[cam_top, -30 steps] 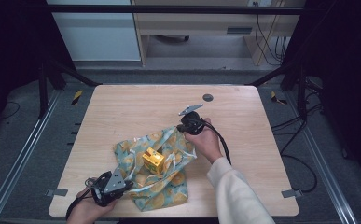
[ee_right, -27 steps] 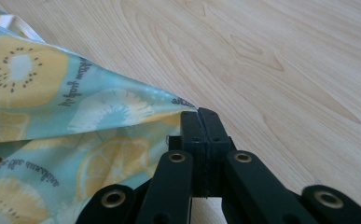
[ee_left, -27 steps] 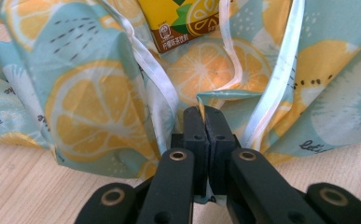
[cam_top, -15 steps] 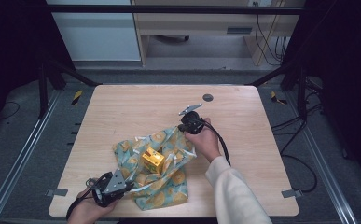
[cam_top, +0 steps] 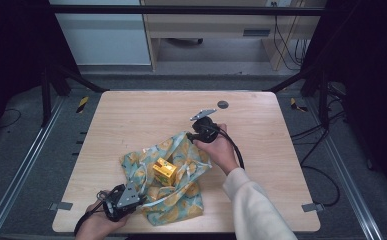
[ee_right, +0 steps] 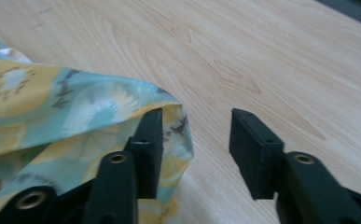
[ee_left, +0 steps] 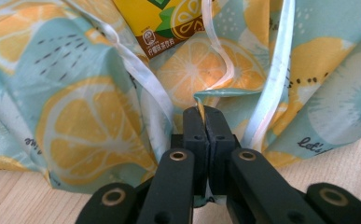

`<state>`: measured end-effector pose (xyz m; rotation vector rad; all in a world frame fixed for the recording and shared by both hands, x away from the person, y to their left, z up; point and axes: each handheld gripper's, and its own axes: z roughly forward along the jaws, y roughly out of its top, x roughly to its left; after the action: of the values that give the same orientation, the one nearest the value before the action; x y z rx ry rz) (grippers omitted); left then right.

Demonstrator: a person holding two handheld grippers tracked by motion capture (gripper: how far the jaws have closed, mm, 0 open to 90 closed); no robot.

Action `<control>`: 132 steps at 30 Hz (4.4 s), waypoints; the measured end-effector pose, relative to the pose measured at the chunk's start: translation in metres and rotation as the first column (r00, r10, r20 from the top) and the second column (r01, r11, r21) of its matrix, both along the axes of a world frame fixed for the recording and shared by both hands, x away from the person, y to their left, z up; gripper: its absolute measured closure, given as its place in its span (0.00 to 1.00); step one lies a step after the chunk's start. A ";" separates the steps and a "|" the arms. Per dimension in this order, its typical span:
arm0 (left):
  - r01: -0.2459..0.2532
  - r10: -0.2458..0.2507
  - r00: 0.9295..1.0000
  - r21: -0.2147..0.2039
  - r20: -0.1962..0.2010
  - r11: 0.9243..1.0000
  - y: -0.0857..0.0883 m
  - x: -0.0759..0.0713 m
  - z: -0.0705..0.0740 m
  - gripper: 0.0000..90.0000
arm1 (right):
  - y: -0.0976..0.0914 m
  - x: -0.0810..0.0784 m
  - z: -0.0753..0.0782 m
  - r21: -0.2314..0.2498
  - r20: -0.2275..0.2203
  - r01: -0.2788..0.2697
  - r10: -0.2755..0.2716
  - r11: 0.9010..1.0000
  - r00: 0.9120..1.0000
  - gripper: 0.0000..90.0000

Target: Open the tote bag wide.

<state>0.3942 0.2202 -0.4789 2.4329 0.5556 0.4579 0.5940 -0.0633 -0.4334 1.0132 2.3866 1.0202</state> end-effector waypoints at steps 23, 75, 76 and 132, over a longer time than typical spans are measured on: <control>0.019 -0.016 0.999 -0.076 0.038 0.997 0.000 -0.006 0.006 1.00 | -0.012 -0.145 0.005 -0.034 -0.006 -0.234 0.234 0.972 0.972 0.39; -0.095 0.108 0.991 -0.151 0.076 0.984 0.004 -0.010 0.012 0.81 | -0.052 -0.177 -0.036 0.008 -0.045 -0.310 0.310 0.951 0.950 0.75; -0.099 0.118 0.988 -0.178 0.099 0.979 0.006 -0.012 0.017 0.77 | -0.055 -0.179 -0.032 0.019 -0.035 -0.295 0.295 0.955 0.955 0.71; -0.387 0.404 0.906 -0.142 0.127 0.911 0.017 0.065 0.013 0.66 | -0.029 -0.158 -0.043 -0.004 -0.044 -0.220 0.219 0.976 0.975 0.62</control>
<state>0.4597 0.2373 -0.4659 2.1507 0.9876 0.7526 0.4364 -0.0919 -0.4762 0.7881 2.5806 1.0705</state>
